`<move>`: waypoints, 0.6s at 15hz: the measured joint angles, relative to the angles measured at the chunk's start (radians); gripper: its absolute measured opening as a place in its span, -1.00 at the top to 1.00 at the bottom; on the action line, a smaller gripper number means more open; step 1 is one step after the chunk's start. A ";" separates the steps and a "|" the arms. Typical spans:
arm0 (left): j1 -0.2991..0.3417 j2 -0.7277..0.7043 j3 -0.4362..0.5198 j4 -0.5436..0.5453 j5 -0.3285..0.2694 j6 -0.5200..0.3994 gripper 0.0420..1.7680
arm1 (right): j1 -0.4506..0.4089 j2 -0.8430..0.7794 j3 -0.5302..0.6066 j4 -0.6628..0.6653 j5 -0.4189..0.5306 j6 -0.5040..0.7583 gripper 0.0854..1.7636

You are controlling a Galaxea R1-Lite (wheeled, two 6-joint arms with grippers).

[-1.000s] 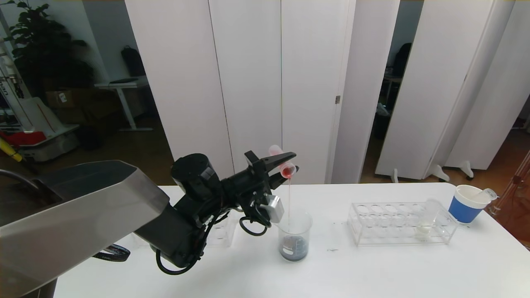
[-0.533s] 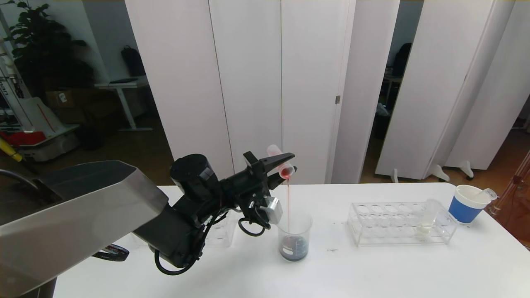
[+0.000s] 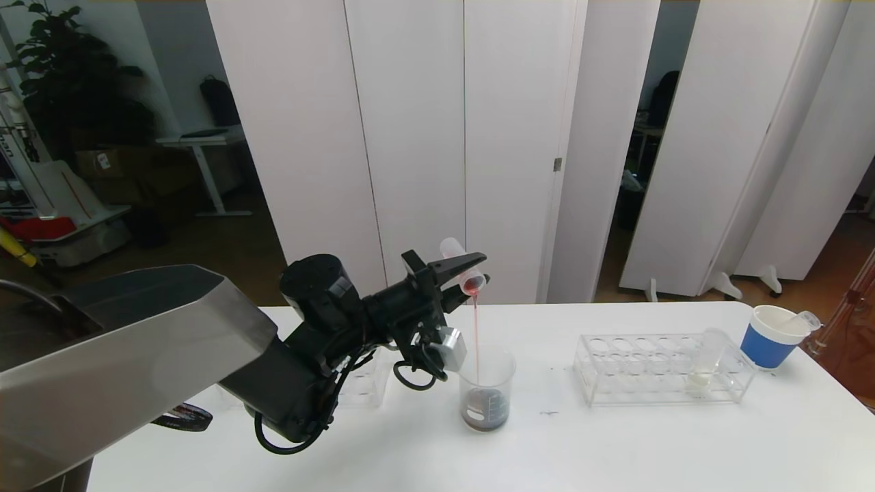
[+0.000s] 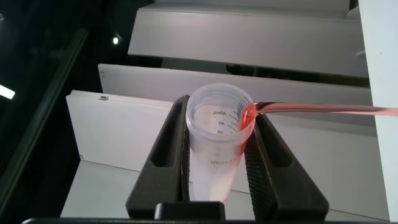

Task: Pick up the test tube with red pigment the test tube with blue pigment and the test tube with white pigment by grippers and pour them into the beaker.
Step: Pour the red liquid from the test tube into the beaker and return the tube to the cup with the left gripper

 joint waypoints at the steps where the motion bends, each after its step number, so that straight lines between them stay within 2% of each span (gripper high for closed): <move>1: 0.001 0.000 0.000 0.000 0.001 0.012 0.36 | 0.000 0.000 0.000 0.000 0.000 0.000 -0.99; 9: 0.005 0.000 0.004 0.000 0.001 0.034 0.36 | 0.000 0.000 0.000 0.000 0.000 0.000 -0.99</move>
